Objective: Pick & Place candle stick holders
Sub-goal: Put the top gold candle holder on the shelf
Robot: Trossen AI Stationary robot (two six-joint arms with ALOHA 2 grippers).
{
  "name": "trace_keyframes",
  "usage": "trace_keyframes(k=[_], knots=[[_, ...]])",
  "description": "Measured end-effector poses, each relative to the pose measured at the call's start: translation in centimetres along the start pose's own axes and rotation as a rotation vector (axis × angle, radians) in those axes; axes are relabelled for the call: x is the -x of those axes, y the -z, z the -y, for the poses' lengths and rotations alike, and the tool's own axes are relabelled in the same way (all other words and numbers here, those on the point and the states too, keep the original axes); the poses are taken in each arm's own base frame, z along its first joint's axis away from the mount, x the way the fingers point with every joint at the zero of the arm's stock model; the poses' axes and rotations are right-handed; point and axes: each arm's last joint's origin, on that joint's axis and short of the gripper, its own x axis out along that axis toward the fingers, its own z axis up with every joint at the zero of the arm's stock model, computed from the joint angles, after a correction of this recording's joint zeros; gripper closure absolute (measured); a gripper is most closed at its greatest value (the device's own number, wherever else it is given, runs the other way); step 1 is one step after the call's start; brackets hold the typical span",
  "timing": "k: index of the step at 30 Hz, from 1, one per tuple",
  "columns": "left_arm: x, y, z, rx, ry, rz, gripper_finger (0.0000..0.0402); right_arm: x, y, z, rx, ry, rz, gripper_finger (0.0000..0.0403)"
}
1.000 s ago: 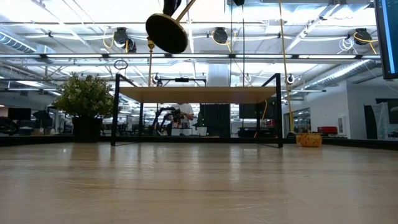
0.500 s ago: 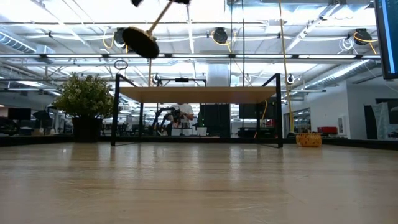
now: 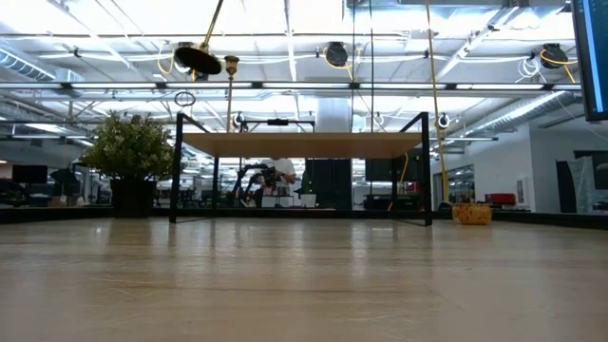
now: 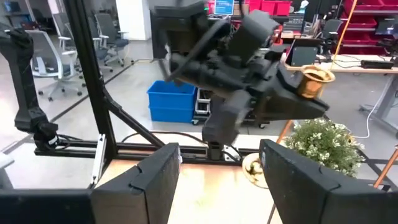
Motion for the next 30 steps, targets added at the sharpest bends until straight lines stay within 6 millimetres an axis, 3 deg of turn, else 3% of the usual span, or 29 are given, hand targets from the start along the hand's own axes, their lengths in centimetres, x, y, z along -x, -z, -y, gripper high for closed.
trace_keyframes(k=[4, 13, 17, 23, 30], knots=[[-1.5, 0.3, -0.3, 0.031, -0.032, -0.001, 0.0374, 0.0, 0.0, 0.0, 0.023, 0.001, -0.006, 0.019], [-5.0, 1.7, -0.1, 0.053, 0.078, 0.09, 0.0374, 0.0, 0.3, 0.0, 0.038, 0.001, -0.031, 0.0194], [-6.0, 2.2, -1.9, 0.12, 0.101, 0.151, 0.0374, 0.4, 0.4, 0.0, 0.038, 0.01, -0.052, 0.0198], [-6.3, 4.9, -5.0, 0.215, 0.116, 0.232, 0.0374, 1.2, 0.3, 0.2, 0.043, 0.08, -0.081, 0.0199], [-6.8, 7.2, -6.3, 0.247, 0.11, 0.281, 0.0374, 1.7, 0.1, 0.5, 0.056, 0.136, -0.078, 0.0202]])
